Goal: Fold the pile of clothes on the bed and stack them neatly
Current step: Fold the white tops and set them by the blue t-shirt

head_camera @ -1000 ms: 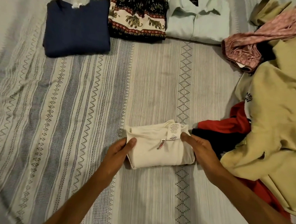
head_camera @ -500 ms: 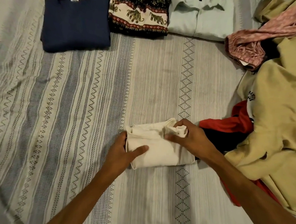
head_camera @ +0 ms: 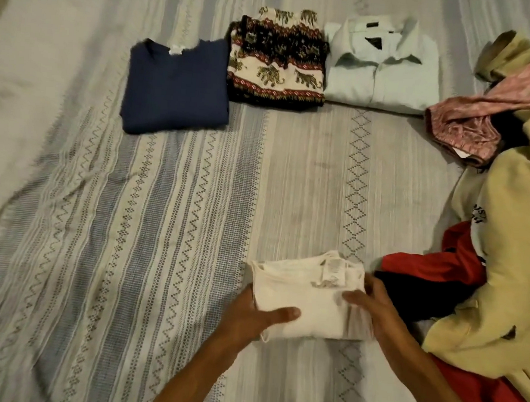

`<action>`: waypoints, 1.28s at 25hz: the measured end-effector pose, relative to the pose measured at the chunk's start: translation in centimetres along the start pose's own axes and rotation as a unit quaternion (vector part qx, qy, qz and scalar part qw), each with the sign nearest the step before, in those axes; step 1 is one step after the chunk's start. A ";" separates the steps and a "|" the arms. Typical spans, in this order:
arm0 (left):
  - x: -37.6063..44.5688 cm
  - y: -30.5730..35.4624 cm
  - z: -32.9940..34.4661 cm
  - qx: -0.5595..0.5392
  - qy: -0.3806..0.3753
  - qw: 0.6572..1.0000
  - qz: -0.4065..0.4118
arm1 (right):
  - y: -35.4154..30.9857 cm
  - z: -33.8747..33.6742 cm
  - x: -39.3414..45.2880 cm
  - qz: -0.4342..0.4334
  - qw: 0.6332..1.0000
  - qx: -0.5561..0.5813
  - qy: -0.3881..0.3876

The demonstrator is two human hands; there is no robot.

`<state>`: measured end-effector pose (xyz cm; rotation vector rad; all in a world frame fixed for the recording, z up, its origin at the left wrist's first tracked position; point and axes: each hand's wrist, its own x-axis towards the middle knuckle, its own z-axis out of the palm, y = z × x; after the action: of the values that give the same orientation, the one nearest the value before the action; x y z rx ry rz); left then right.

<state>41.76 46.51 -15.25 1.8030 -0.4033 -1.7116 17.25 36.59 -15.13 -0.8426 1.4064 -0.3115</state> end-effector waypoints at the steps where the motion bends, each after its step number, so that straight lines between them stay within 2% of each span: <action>1: 0.0 -0.4 -0.2 0.003 -0.014 1.000 0.000 | 0.3 -0.8 -0.3 0.018 0.999 -0.033 -0.036; 3: -0.1 -0.6 -0.5 0.023 -0.019 0.999 0.016 | 0.0 -1.4 -0.5 0.034 0.991 -0.091 -0.087; 5: -0.1 0.0 -0.9 0.046 0.002 0.998 0.040 | -1.4 -0.7 -0.8 0.029 0.989 -0.095 -0.106; 9: 0.0 5.8 -4.0 0.017 0.047 0.994 0.093 | -6.9 2.9 -0.2 -0.051 0.992 -0.103 -0.052; 14: 3.9 16.6 -15.2 0.024 0.124 0.980 0.154 | -17.3 13.2 4.9 -0.133 0.987 -0.060 -0.059; 16: 6.4 19.9 -19.7 0.022 0.163 0.969 0.184 | -20.5 17.2 8.7 -0.132 0.988 -0.017 -0.078; 18: 8.9 21.5 -23.2 0.049 0.188 0.964 0.179 | -21.6 20.4 12.6 -0.115 0.990 -0.010 -0.082; 21: 11.9 20.3 -26.1 0.123 0.232 0.959 0.107 | -19.4 22.9 15.5 -0.125 0.985 -0.103 -0.053; 23: 13.0 18.7 -25.3 0.129 0.305 0.938 0.098 | -17.4 23.5 15.2 -0.175 0.974 -0.145 -0.008; 25: 13.2 16.7 -23.2 0.059 0.384 0.910 0.147 | -16.2 24.3 14.2 -0.220 0.965 -0.140 0.039; 27: 12.8 14.2 -20.3 -0.038 0.419 0.885 0.200 | -15.3 24.9 13.7 -0.244 0.957 -0.144 0.069; 28: 12.7 12.8 -18.7 -0.052 0.429 0.879 0.203 | -14.9 25.1 13.4 -0.252 0.954 -0.143 0.073; 29: 12.6 11.3 -17.0 -0.028 0.447 0.875 0.182 | -14.5 25.1 13.2 -0.258 0.952 -0.146 0.076; 32: 12.6 8.0 -11.8 0.157 0.464 0.863 0.121 | -13.4 23.6 12.6 -0.230 0.944 -0.231 0.053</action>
<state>56.27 35.32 -20.57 2.4298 -0.4589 -0.4786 45.58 27.00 -16.78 -1.5707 1.3907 -0.3911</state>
